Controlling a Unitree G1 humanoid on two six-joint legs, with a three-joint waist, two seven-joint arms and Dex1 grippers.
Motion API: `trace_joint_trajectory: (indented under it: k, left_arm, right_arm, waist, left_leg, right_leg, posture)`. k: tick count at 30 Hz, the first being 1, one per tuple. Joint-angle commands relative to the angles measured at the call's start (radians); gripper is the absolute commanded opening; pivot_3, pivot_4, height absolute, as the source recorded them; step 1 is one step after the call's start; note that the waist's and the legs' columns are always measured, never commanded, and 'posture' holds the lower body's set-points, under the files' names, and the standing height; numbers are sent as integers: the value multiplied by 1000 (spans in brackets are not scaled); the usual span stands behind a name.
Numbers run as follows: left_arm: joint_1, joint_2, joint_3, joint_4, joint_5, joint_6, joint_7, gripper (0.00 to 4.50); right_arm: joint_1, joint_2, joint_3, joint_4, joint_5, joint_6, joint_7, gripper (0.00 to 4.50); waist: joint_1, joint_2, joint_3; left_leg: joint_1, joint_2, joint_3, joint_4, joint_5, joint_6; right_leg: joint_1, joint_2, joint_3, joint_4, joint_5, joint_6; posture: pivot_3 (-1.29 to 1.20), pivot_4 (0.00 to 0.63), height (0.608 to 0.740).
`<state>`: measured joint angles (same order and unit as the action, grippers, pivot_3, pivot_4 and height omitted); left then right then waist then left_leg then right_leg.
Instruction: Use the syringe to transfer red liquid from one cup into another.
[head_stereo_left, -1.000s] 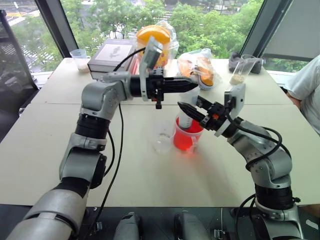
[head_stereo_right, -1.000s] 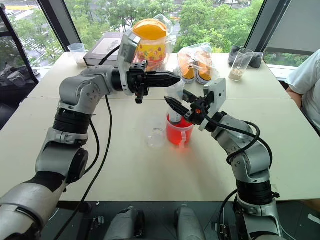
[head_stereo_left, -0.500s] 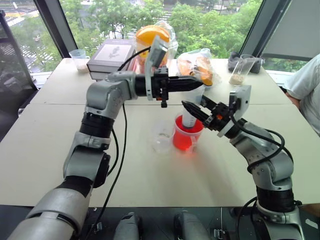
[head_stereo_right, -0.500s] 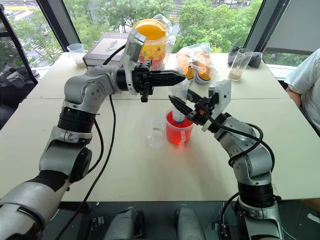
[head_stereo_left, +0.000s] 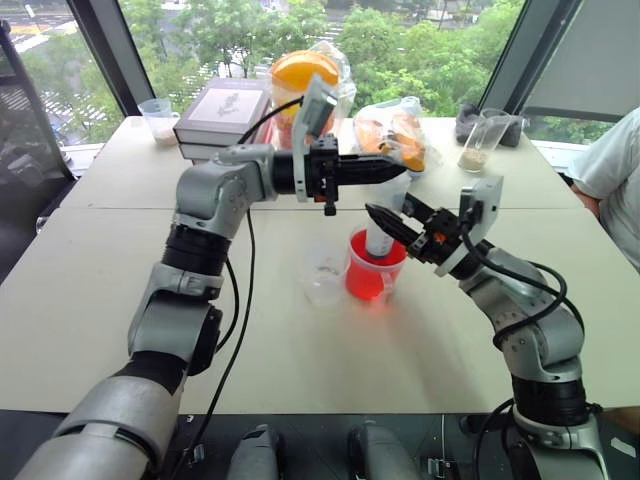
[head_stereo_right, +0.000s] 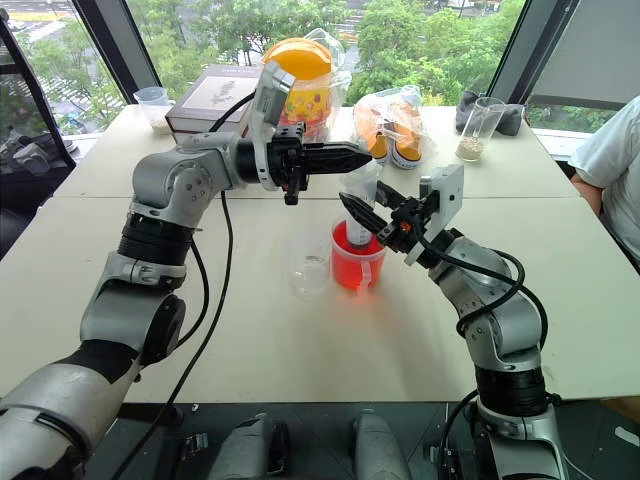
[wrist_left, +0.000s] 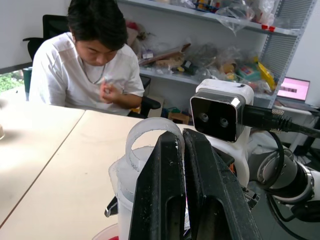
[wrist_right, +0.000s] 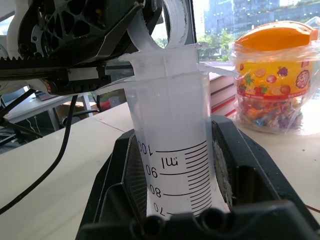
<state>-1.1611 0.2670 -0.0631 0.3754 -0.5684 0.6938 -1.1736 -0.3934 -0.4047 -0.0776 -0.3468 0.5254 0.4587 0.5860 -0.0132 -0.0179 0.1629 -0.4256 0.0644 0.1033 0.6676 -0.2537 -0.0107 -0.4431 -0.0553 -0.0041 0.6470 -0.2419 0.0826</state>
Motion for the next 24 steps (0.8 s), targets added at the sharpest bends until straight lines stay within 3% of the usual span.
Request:
trace_joint_trajectory:
  k: [1,24]
  left_arm:
    - [-97,4,70,-31,-24,-56,12,57]
    - [-128,-9,92,-1,-14,-80,33,57]
  right_arm:
    - [41,-5,43,28,-15,21,19,1442]
    - [60,2,69,37,-15,19,30,1442]
  waist:
    - [0,0,0]
    - [0,0,0]
  left_leg:
    - [0,0,0,0,0,0]
    - [0,0,0,0,0,0]
  right_leg:
    - [0,0,0,0,0,0]
    - [0,0,0,0,0,0]
  posture:
    - [0,150,740]
    - [0,150,740]
